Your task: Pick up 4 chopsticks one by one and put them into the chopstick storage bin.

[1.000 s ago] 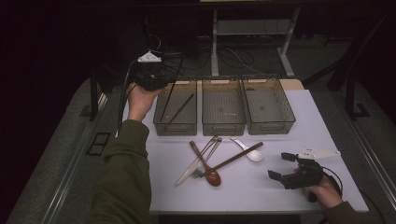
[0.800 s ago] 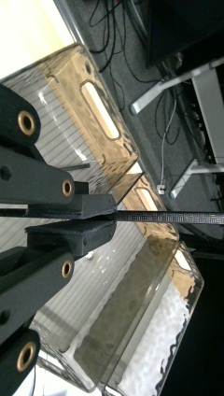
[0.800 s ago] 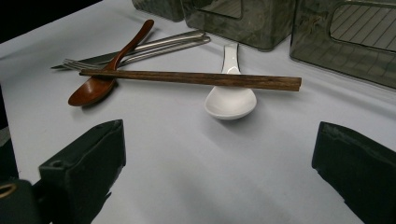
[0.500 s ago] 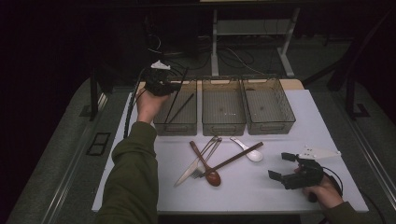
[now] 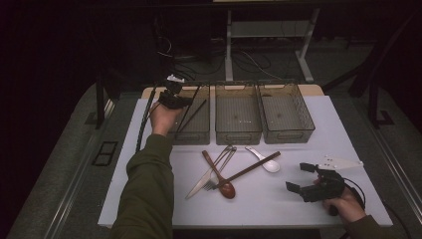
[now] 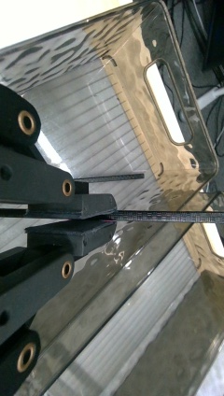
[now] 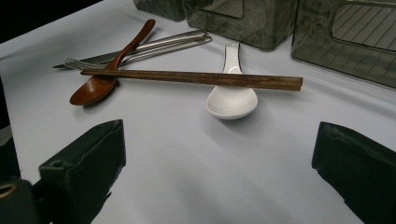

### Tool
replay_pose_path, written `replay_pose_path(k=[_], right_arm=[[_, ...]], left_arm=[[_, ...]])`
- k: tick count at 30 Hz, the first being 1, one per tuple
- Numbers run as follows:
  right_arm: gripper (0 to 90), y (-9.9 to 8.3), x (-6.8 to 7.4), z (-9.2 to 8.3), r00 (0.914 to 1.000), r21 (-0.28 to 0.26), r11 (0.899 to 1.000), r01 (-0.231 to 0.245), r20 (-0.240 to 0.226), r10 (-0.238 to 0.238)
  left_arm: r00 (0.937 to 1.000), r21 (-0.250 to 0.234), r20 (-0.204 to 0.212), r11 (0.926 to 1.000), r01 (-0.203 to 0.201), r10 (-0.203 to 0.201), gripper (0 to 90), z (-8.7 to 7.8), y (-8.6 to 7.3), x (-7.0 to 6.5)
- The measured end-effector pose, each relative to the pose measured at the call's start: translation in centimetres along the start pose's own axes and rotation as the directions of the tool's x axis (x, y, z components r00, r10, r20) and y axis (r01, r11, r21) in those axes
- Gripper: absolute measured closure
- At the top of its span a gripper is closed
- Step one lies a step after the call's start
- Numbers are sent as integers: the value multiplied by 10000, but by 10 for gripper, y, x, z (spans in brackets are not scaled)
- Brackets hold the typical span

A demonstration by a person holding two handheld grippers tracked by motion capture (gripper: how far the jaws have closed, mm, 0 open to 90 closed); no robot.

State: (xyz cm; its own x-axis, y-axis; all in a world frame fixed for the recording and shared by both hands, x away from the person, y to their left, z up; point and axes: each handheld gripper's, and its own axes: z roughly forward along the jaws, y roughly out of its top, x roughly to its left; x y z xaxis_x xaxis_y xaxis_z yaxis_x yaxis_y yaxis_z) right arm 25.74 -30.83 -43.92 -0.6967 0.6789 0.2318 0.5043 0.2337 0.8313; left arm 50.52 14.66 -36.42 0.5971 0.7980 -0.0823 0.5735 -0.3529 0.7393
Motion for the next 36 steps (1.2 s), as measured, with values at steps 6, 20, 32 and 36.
replay_pose_path(k=[6, 20, 32, 36], right_arm=[[26, 0, 0, -1, 10000, -4, 10000, -3, -9, 3], [26, 0, 0, -1, 10000, -10, 10000, -15, 17, 15], [26, 0, 0, -1, 10000, 16, 10000, 16, 59, -16], [26, 0, 0, -1, 10000, 18, 10000, 12, 73, -12]], left_arm=[[9983, 103, -542, 9997, 224, -218, 836, 9, -1, 0], [9979, -382, -631, 9992, 102, -126, 645, 2, 2, -4], [9998, -1150, 44, 9932, -186, 193, 494, -21, 2, -16], [9985, -1156, 195, 9921, -484, 510, 474, -29, -1, -19]])
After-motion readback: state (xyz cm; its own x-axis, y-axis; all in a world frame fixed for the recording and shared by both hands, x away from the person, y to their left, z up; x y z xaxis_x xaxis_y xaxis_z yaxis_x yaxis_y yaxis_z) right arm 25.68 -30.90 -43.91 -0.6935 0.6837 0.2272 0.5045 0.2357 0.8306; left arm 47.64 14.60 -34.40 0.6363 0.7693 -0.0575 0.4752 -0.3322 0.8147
